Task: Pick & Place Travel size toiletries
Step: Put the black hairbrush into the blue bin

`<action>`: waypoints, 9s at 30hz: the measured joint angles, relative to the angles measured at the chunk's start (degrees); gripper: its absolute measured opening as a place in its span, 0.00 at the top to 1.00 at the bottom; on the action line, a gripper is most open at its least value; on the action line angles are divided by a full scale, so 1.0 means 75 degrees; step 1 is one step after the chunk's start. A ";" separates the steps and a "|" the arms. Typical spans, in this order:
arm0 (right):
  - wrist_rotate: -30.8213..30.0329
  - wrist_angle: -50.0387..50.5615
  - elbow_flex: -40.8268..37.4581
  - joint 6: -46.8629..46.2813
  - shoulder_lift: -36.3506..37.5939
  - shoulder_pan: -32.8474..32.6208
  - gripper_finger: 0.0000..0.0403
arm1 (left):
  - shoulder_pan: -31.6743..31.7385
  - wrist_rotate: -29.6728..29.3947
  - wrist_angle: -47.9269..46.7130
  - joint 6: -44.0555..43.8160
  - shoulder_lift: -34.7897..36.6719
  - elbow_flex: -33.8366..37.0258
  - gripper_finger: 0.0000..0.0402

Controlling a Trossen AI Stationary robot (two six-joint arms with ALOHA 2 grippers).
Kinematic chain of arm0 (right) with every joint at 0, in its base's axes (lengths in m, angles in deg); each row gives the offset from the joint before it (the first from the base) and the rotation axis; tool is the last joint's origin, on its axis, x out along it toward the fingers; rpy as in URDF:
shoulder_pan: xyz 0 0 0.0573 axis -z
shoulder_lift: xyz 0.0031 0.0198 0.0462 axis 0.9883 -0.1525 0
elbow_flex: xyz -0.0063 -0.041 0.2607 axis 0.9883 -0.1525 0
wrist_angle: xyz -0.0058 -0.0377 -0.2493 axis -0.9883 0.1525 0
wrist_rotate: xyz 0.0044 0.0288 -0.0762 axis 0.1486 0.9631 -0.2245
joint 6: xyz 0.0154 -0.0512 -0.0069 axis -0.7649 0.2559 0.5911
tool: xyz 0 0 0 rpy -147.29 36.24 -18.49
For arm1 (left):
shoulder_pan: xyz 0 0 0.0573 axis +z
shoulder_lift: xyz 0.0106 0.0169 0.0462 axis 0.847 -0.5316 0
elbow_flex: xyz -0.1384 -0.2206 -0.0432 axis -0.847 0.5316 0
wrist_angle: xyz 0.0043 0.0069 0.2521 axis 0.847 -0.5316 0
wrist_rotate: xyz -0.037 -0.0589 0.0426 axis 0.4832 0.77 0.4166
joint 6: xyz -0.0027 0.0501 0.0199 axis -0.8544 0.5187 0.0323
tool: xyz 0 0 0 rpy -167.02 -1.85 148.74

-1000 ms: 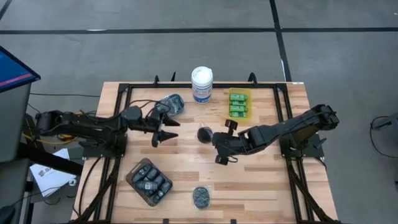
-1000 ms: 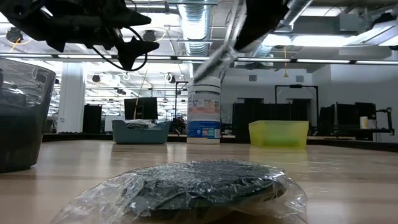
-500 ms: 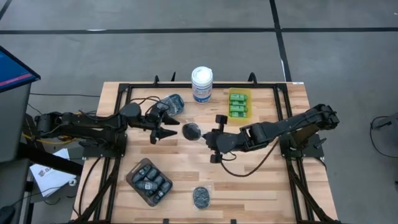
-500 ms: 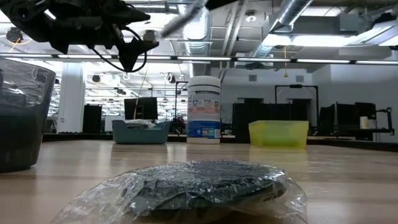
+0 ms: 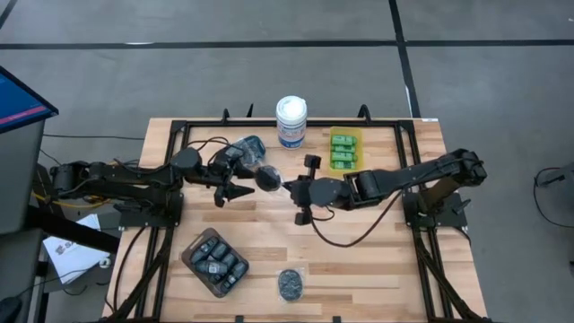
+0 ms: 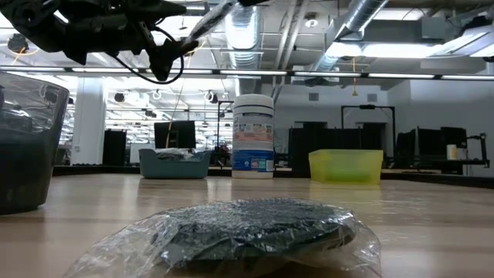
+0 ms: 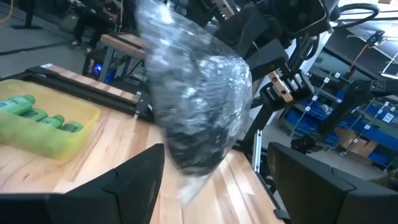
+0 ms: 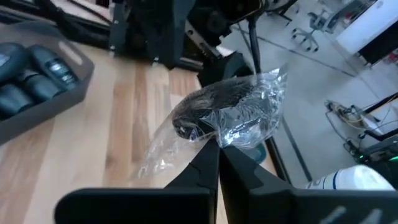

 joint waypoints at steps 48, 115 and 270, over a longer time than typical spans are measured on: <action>-0.0654 0.0765 -0.0005 -0.0071 -0.0015 0.0102 0.56 | 0.1314 -0.1262 -0.0776 0.0988 0.0000 0.0000 0.95; -0.0591 0.1427 -0.0005 -0.1184 -0.0041 0.0192 0.58 | 0.2650 -0.2792 -0.1360 -0.0177 -0.1115 0.1029 0.35; 0.1202 -0.2825 -0.0005 0.1506 -0.2291 0.1754 1.00 | 0.2640 0.0763 -0.0598 -0.0795 0.0195 0.1032 0.76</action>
